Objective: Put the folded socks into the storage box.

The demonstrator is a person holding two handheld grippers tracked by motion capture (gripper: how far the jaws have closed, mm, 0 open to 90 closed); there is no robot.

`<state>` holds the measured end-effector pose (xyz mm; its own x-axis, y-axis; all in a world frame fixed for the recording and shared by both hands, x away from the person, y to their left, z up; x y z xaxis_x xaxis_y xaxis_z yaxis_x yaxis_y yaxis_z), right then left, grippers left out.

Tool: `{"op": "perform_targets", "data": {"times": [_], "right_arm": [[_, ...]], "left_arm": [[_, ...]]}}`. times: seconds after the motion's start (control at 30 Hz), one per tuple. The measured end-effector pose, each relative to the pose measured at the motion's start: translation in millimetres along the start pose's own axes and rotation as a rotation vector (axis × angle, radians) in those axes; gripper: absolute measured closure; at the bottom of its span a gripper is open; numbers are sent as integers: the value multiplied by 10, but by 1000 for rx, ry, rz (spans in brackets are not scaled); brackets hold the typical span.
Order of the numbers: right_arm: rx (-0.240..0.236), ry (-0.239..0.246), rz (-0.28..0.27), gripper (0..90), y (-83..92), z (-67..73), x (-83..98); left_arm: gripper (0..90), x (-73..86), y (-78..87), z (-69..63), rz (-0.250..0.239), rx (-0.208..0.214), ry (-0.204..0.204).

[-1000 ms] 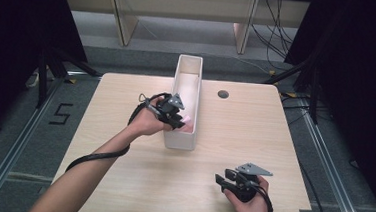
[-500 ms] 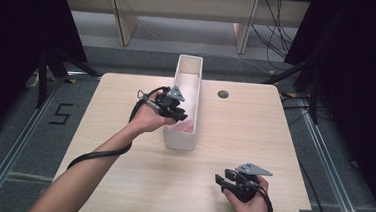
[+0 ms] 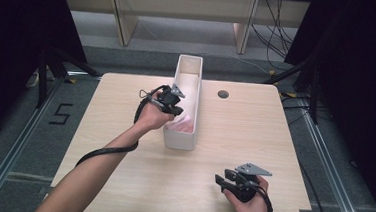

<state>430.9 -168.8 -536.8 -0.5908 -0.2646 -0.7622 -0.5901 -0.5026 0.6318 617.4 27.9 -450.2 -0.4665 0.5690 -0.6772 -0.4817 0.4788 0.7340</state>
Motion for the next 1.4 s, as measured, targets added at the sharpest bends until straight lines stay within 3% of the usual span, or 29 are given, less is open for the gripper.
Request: {"op": "perform_targets", "data": {"times": [0.07, 0.1, 0.17, 0.33, 0.43, 0.6, 0.73, 0.83, 0.9, 1.0, 1.03, 1.07, 1.1, 1.2, 1.37, 1.4], "right_arm": [[7, 2, 3, 557, -7, -7, 4], [3, -31, 7, 557, -16, 23, 10], [-8, -34, 14, 557, -2, 35, 16], [-14, 2, 2, 557, -19, 15, 11], [-15, 0, 2, 557, -20, 16, 12], [7, -4, 8, 557, 0, -2, 17], [-11, -26, 8, 556, -15, 32, 18], [7, 0, 12, 555, -9, 5, 20], [-7, -11, 13, 554, -6, 17, 18], [10, -6, 10, 554, -5, -4, 17], [-2, -6, -2, 554, -9, 3, 10], [-12, -13, -3, 554, -7, 13, 9], [-11, -13, -3, 554, -7, 12, 9], [12, -3, 0, 553, 5, -10, 6], [-2, -16, -1, 552, 7, 3, 1], [2, -37, 4, 551, 15, 13, 6]], "left_arm": [[890, -7, -31, -5, 4, 7, -12], [889, -9, -46, -13, 5, 12, -15], [885, -4, -79, -16, 15, 11, -29], [878, 14, -137, -43, 33, 28, -33], [885, 15, -142, -105, 46, 57, -64], [893, 43, -121, -227, 81, 117, -154], [893, 74, -112, -290, 116, 158, -180], [893, 115, -118, -324, 147, 185, -204], [893, 117, -117, -325, 146, 185, -203], [890, 93, -88, -308, 129, 175, -193], [885, 75, -83, -323, 103, 173, -166], [872, 65, -62, -306, 99, 164, -174], [852, 48, -48, -305, 80, 156, -157], [814, 10, 41, -236, 53, 114, -164], [707, -24, 243, -141, -27, 47, -111], [678, -17, 287, -127, -38, 39, -95]]}}
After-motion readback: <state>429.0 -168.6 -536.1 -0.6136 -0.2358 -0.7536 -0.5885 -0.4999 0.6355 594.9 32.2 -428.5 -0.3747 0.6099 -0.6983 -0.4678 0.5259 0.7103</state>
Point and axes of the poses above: each handheld gripper's, and its own axes: y roughly backward along the jaws, x roughly out of its underside, z roughly to its left, the point moved 8 cm from there along -y, roughly forward along the jaws, and after that the axes turned 6 degrees about y, right-handed, at the moved point
